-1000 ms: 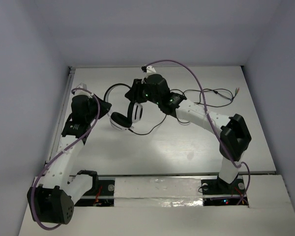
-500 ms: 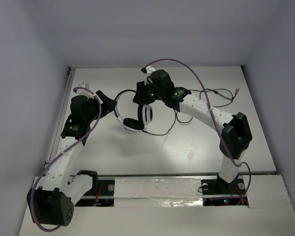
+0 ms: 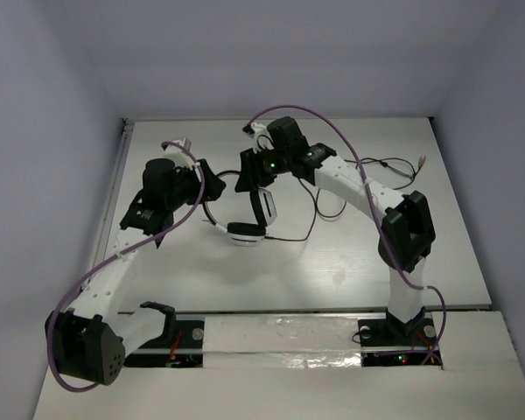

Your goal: Wrap the headphones

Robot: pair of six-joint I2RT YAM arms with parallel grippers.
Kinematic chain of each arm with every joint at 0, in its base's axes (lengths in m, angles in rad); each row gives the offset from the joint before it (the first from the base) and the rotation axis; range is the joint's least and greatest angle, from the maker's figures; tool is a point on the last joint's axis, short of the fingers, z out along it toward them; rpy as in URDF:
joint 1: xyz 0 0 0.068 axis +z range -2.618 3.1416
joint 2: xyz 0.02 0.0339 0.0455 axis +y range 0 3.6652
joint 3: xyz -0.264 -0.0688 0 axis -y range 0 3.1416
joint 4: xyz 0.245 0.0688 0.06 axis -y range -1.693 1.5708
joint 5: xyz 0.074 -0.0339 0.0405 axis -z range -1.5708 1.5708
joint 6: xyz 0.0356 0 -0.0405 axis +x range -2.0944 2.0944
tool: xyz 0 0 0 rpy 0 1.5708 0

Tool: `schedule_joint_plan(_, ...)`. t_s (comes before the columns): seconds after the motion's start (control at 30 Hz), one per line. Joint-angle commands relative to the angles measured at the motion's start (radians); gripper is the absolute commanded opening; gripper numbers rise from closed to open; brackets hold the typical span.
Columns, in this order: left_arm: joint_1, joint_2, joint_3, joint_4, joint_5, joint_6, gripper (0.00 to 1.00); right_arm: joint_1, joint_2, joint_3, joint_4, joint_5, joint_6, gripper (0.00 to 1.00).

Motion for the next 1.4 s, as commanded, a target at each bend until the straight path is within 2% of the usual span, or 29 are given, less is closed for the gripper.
schedule_joint_plan(0.0, -0.016, 0.029, 0.085, -0.003, -0.050, 0.081, 0.60, -0.006, -0.026, 0.081, 0.014, -0.157, 0.006, 0.00)
schedule_joint_plan(0.1, -0.025, 0.043, 0.110, -0.044, -0.069, 0.099, 0.54, -0.017, -0.029, 0.092, 0.015, -0.184, 0.017, 0.00)
schedule_joint_plan(0.37, -0.025, 0.023, 0.091, -0.078, -0.199, 0.118, 0.56, -0.035, -0.032, 0.110, -0.002, -0.257, 0.022, 0.00)
schedule_joint_plan(0.43, -0.025, 0.030, 0.094, -0.072, -0.199, 0.118, 0.41, -0.035, -0.032, 0.113, -0.008, -0.255, 0.020, 0.00)
schedule_joint_plan(0.47, -0.025, 0.034, 0.097, -0.067, -0.190, 0.116, 0.37, -0.035, -0.027, 0.116, -0.014, -0.252, 0.019, 0.00)
schedule_joint_plan(0.57, -0.025, 0.048, 0.101, -0.044, -0.160, 0.109, 0.37, -0.035, -0.020, 0.118, -0.022, -0.263, 0.017, 0.00)
schedule_joint_plan(0.63, -0.025, 0.059, 0.104, -0.041, -0.167, 0.107, 0.16, -0.035, -0.014, 0.113, -0.022, -0.275, 0.019, 0.00)
schedule_joint_plan(0.73, -0.025, 0.074, 0.111, -0.043, -0.176, 0.106, 0.01, -0.035, -0.003, 0.115, -0.025, -0.289, 0.023, 0.00)
schedule_joint_plan(0.9, -0.025, 0.050, 0.128, -0.043, -0.196, 0.080, 0.00, -0.035, 0.016, 0.141, -0.060, -0.238, 0.032, 0.02)
schedule_joint_plan(0.93, -0.025, 0.046, 0.136, -0.056, -0.204, 0.076, 0.00, -0.035, 0.008, 0.136, -0.057, -0.222, 0.039, 0.10)
schedule_joint_plan(0.97, -0.025, 0.046, 0.157, -0.066, -0.228, 0.072, 0.00, -0.035, -0.001, 0.130, -0.042, -0.214, 0.049, 0.35)
schedule_joint_plan(1.0, -0.025, 0.049, 0.169, -0.078, -0.236, 0.070, 0.00, -0.044, -0.009, 0.115, -0.034, -0.205, 0.057, 0.46)
schedule_joint_plan(1.1, -0.025, 0.080, 0.222, -0.116, -0.258, 0.075, 0.00, -0.057, -0.066, 0.065, 0.020, -0.174, 0.088, 0.69)
schedule_joint_plan(1.3, -0.025, 0.134, 0.257, -0.141, -0.311, 0.069, 0.00, -0.123, -0.251, -0.021, 0.130, -0.143, 0.120, 0.91)
schedule_joint_plan(1.37, -0.001, 0.161, 0.269, -0.147, -0.293, 0.069, 0.00, -0.132, -0.306, -0.047, 0.159, -0.119, 0.109, 0.94)
